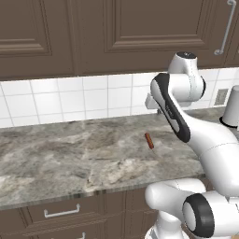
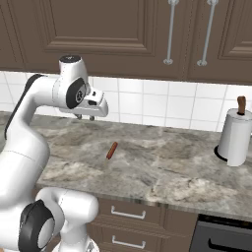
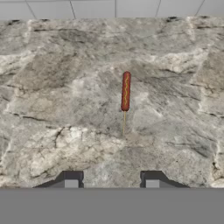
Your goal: Store the hot dog in the freezer for long-term storage. Close the freezer door after placing the cooked food.
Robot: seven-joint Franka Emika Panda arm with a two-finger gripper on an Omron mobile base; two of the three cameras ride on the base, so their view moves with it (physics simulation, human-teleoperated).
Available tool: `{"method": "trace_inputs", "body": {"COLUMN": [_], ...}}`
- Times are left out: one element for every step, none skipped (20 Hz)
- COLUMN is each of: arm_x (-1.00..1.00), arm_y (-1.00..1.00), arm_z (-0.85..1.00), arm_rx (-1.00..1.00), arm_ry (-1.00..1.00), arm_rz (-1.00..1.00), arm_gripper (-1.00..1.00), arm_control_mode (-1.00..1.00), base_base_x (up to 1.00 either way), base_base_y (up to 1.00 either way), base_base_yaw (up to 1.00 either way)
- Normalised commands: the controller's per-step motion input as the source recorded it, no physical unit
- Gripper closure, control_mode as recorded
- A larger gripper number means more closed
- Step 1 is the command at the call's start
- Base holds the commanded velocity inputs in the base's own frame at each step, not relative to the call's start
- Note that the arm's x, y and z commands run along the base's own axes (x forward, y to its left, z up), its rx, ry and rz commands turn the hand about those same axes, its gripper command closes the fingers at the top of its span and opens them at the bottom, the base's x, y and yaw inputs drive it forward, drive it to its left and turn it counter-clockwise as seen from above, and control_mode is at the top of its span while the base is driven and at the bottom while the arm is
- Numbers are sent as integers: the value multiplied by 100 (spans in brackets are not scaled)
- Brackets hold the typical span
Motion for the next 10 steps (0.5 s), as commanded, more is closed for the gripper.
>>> {"method": "trace_inputs", "body": {"arm_x": [-1,0,0,0,0,-5,0,0,0,0], "arm_y": [0,0,0,0,0,-9,0,-3,0,0], "arm_z": [0,0,0,0,-10,-22,-50,-67,-71,-67], "arm_rx": [0,0,0,0,0,0,-5,-11,-10,-14], "arm_ry": [0,0,0,0,6,5,8,7,6,8], "arm_rz": [0,0,0,0,0,0,-7,-3,-5,-7], "arm_gripper": [-100,-100,-100,-100,-100,-100,-100,-100,-100,-100], "arm_control_mode": [-100,-100,-100,-100,-100,-100,-100,-100,-100,-100], "base_base_x": [0,0,0,0,0,0,0,0,0,0], "base_base_y": [0,0,0,0,0,0,0,0,0,0], "base_base_yaw": [0,0,0,0,0,0,0,0,0,0]}}
